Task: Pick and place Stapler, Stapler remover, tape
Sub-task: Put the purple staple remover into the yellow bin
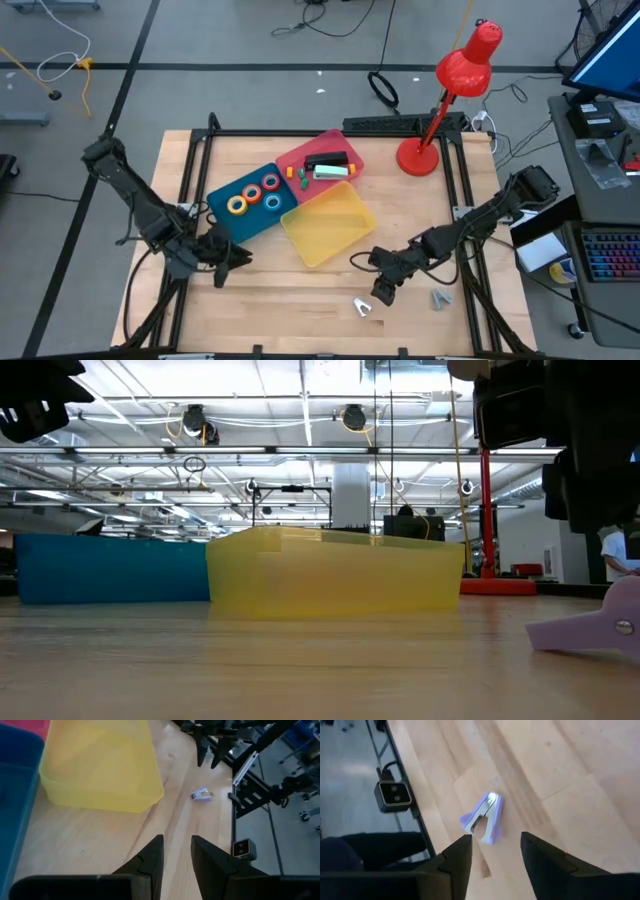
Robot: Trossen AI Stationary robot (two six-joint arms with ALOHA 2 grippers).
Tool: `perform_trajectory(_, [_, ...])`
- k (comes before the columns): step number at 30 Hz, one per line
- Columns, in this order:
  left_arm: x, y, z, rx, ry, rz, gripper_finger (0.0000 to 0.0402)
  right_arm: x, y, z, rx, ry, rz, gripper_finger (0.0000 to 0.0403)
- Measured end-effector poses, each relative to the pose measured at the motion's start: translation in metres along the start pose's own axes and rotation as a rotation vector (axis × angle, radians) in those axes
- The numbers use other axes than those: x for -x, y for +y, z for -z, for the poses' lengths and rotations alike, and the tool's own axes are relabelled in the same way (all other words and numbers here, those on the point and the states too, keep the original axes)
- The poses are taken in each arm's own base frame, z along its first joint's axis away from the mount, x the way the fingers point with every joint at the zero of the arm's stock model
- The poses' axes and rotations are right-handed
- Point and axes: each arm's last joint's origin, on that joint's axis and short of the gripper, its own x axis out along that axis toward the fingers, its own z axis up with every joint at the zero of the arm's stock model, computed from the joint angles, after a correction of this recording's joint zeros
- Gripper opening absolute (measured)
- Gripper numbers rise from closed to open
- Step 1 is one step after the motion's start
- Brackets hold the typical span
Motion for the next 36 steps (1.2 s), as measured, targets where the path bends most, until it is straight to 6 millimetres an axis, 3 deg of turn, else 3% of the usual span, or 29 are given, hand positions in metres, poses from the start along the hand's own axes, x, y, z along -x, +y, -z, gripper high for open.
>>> perform_trajectory(10, [0.0,0.0,0.0,-0.029,0.003,-0.001,0.0097,-0.001,0.001,0.0,-0.011,-0.009,-0.009,0.0244])
perform_trajectory(15, [0.0,0.0,0.0,-0.031,0.005,0.0,0.0097,-0.016,0.001,0.002,0.004,-0.003,-0.017,0.0267])
perform_trajectory(24, [0.0,0.0,0.0,-0.026,0.006,0.0,0.0097,-0.048,-0.015,0.006,0.015,0.084,0.044,0.027])
perform_trajectory(36, [0.0,0.0,0.0,-0.02,0.013,0.009,0.0097,-0.069,-0.01,0.01,-0.008,0.111,-0.064,0.0266])
